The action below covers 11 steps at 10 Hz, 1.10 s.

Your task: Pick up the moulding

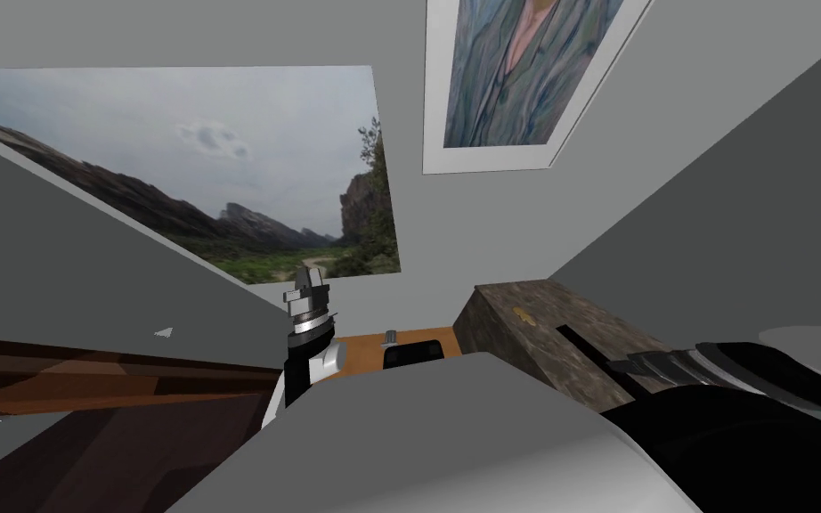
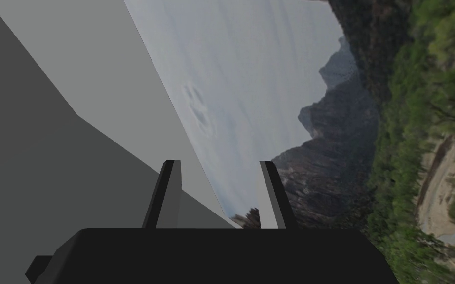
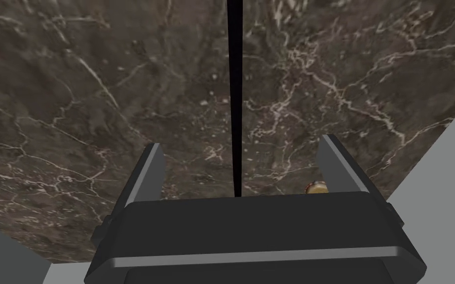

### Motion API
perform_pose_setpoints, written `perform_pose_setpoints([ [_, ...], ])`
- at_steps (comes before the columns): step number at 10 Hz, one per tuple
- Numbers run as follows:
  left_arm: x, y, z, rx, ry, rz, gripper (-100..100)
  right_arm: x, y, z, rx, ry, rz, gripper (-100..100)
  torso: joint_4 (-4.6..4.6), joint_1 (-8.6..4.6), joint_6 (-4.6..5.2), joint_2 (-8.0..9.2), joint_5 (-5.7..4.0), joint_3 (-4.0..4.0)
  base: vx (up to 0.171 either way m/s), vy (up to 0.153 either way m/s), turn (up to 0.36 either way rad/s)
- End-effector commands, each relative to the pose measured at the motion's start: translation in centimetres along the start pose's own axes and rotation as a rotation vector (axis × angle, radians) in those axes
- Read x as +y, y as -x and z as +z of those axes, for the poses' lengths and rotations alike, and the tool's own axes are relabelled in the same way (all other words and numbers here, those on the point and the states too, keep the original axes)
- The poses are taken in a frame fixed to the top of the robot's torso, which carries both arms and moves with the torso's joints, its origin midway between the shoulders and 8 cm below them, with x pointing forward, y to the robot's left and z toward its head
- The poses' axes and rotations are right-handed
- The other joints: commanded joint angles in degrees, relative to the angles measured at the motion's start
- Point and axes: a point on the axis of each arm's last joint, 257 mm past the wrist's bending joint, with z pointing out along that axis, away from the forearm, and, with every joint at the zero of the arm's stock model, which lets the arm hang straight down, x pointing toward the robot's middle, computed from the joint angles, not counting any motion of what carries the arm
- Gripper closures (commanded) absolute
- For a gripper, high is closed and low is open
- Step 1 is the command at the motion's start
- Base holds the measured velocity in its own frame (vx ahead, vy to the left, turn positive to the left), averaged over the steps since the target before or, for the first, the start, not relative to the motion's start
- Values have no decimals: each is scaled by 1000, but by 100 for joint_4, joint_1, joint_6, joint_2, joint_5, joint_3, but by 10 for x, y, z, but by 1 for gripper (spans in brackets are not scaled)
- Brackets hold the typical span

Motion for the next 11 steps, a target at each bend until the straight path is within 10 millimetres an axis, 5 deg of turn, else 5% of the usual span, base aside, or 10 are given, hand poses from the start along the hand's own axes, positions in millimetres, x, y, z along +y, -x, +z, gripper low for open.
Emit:
perform_pose_setpoints([
  [1,0,0,0,0,0,0,0,0,0,0,0,0,0,-100,0,0,0,0,0,0,24,-7,11],
  [2,0,0,0,0,0,0,0,0,-1,0,3,1,2,0,2,2,2,9,0,5,0,0,0],
  [3,0,0,0,0,0,0,0,1,-7,11,0,-3,27,-100,4,4,2,17,0,10,-43,-4,185],
  [6,0,0,0,0,0,0,0,2,-10,16,-2,-4,40,-100,12,-1,5,48,-1,28,-59,-10,97],
  [7,0,0,0,0,0,0,0,2,-10,17,-2,-5,41,100,10,1,4,37,0,23,0,0,0],
  [11,0,0,0,0,0,0,0,2,-10,17,-2,-5,41,100,6,5,3,24,1,14,0,0,0],
])
